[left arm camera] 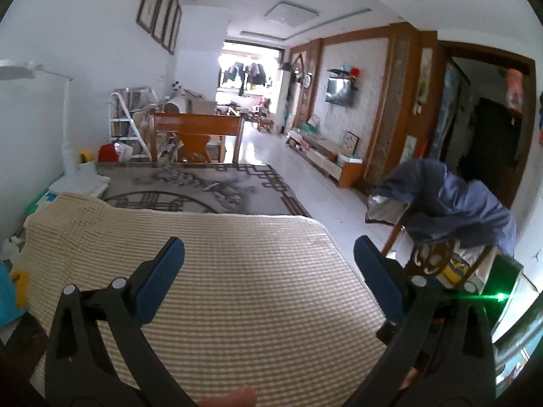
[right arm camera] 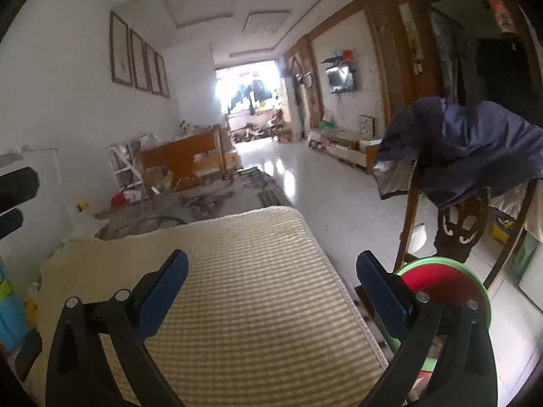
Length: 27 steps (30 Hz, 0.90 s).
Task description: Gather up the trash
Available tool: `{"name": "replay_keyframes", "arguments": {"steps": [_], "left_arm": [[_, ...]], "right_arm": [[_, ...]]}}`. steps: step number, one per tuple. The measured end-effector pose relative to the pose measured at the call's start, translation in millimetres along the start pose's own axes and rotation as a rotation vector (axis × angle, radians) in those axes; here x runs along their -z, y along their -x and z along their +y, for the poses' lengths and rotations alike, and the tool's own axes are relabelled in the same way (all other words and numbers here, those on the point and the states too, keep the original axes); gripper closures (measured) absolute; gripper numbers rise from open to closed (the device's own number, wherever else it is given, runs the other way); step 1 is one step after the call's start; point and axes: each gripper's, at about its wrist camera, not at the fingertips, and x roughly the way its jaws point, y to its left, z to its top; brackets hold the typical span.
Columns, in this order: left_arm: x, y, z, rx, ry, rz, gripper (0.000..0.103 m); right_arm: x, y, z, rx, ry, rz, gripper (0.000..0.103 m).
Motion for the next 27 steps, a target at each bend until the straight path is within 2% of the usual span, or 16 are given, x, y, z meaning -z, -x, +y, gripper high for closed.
{"name": "replay_keyframes", "arguments": {"steps": [8,15,27], "left_arm": [[3.9,0.6,-2.1,-0.019,-0.053,0.02,0.005],[5.0,-2.8,4.6,-0.009,-0.017,0.054,0.005],[6.8,-6.8,4.5,-0.015,-0.017,0.074,0.005]], "right_arm": [[7.1,-5.6,-4.8,0.017,-0.062,0.052,0.007],[8.8,-4.3,0.0,0.013,-0.042,0.05,0.007],[9.1,-4.1,0.1,0.012,-0.043,0.055,0.007]]}}
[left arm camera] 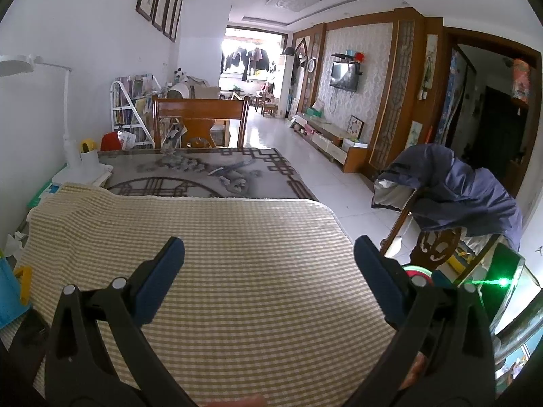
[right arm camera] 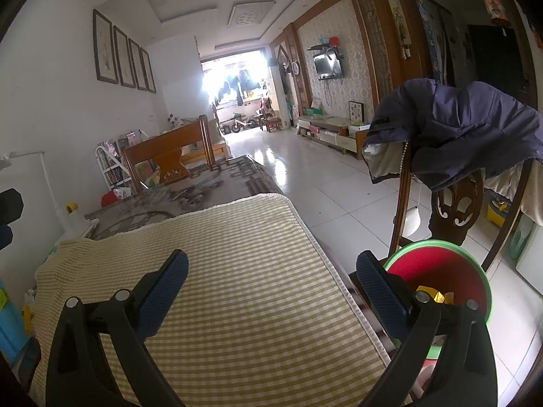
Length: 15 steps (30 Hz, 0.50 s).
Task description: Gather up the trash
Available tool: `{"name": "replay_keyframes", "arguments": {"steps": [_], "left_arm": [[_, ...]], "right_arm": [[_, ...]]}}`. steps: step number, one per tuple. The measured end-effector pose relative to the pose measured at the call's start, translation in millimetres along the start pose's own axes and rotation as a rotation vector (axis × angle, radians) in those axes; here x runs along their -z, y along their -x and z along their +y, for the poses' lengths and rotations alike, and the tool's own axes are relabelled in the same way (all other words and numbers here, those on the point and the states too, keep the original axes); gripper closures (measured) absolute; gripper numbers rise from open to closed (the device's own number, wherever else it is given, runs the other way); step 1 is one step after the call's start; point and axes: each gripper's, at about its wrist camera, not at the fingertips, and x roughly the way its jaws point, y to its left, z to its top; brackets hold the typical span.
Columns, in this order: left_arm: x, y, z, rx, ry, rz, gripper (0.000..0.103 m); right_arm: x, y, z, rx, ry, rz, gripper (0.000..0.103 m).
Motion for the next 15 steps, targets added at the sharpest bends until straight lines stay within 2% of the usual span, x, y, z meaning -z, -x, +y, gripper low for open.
{"name": "replay_keyframes", "arguments": {"steps": [15], "left_arm": [[3.9,-7.3,-2.5,-0.001,-0.013,0.03,0.005]], "right_arm": [[1.0,-4.8,-3.0,-0.004,0.012,0.024,0.007]]}}
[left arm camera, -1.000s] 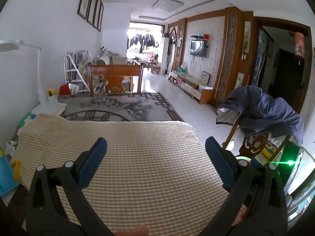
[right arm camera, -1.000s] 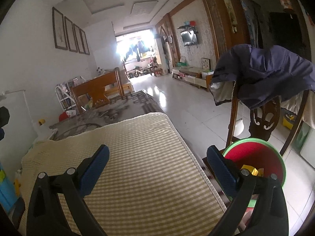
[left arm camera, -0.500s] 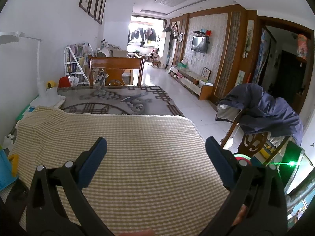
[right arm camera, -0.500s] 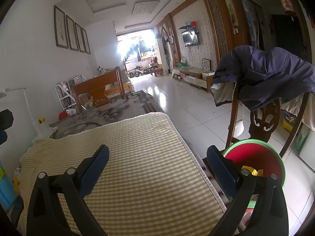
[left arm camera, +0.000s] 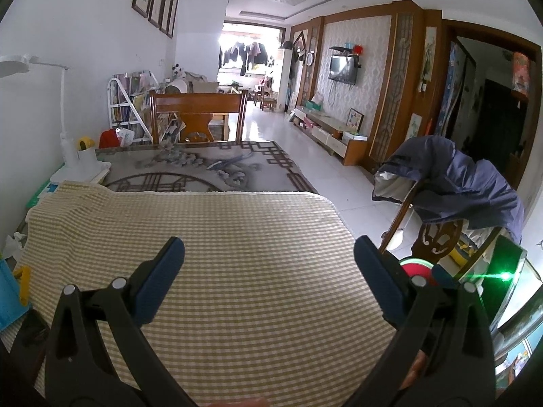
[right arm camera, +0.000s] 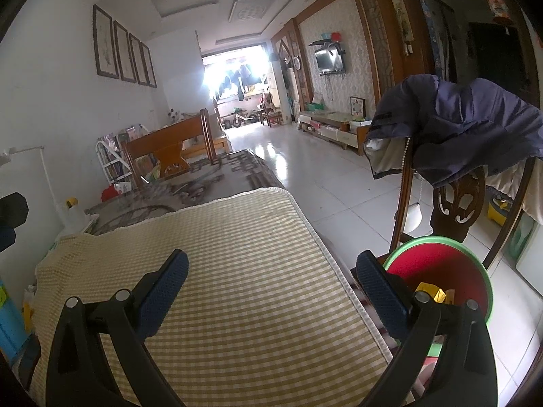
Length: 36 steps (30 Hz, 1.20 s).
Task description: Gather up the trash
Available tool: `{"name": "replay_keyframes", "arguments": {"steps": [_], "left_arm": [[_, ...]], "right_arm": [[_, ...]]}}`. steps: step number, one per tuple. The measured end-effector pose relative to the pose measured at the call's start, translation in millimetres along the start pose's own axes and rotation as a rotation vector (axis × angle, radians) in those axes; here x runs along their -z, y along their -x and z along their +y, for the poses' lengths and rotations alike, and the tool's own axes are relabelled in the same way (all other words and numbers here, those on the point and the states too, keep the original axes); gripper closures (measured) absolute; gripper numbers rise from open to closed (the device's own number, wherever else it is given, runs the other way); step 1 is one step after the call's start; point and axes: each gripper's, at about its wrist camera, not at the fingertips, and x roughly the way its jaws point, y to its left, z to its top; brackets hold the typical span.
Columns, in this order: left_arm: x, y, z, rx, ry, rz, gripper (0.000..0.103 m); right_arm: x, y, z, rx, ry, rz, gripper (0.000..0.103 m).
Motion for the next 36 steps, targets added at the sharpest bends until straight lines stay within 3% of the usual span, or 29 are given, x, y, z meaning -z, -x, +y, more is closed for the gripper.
{"name": "replay_keyframes", "arguments": {"steps": [36], "left_arm": [[9,-25,9,0.008,0.036,0.075,0.005]], "right_arm": [[5,-17,2,-0.019,0.025,0.065,0.007]]}}
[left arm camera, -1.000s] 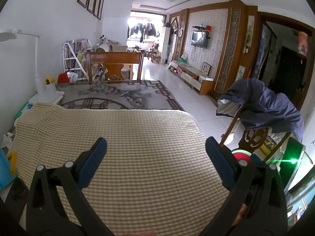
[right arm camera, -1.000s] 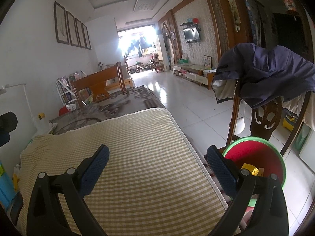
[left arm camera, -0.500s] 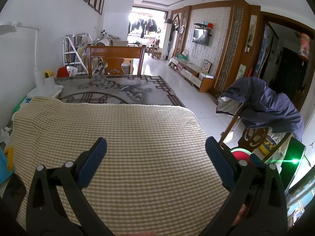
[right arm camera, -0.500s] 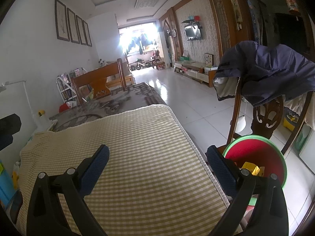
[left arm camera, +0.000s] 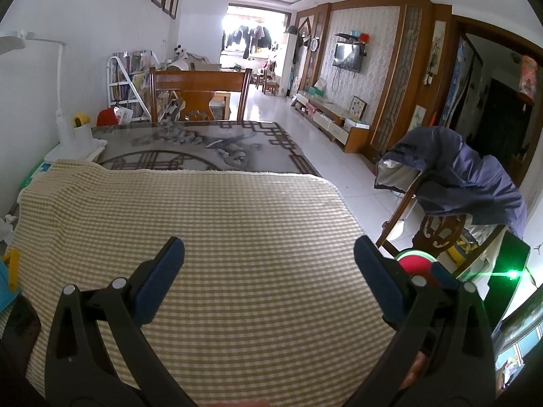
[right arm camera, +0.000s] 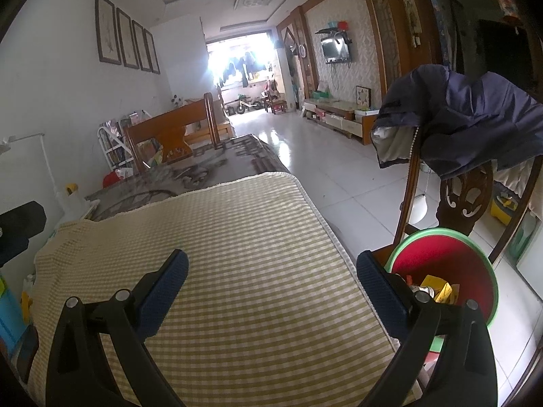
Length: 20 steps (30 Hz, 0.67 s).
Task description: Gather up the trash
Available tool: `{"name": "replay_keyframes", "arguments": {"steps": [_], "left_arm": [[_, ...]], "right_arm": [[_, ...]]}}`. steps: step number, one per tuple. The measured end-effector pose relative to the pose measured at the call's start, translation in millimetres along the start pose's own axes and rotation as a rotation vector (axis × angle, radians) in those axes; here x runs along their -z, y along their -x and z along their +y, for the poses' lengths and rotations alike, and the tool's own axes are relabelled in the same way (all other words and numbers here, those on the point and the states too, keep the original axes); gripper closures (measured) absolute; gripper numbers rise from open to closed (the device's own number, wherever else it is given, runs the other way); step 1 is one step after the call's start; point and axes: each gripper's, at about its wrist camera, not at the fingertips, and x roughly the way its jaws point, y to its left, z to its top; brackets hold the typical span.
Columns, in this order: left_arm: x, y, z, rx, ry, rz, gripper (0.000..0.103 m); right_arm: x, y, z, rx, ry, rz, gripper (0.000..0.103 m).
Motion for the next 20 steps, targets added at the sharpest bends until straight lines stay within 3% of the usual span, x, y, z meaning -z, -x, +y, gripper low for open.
{"name": "replay_keyframes", "arguments": {"steps": [9,15,20], "left_arm": [[5,-6,2,0.013,-0.013,-0.002,0.005],[9,-20,22,-0.033,0.037,0.056,0.005],[20,-28,49,-0.138,0.035,0.088,0.005]], "right_arm": [[2,-11,3,-0.012,0.01,0.039,0.007],[-8,-71,22,-0.001,0.106,0.161,0.007],[-10,-147,44,0.009,0.175,0.258,0.007]]}}
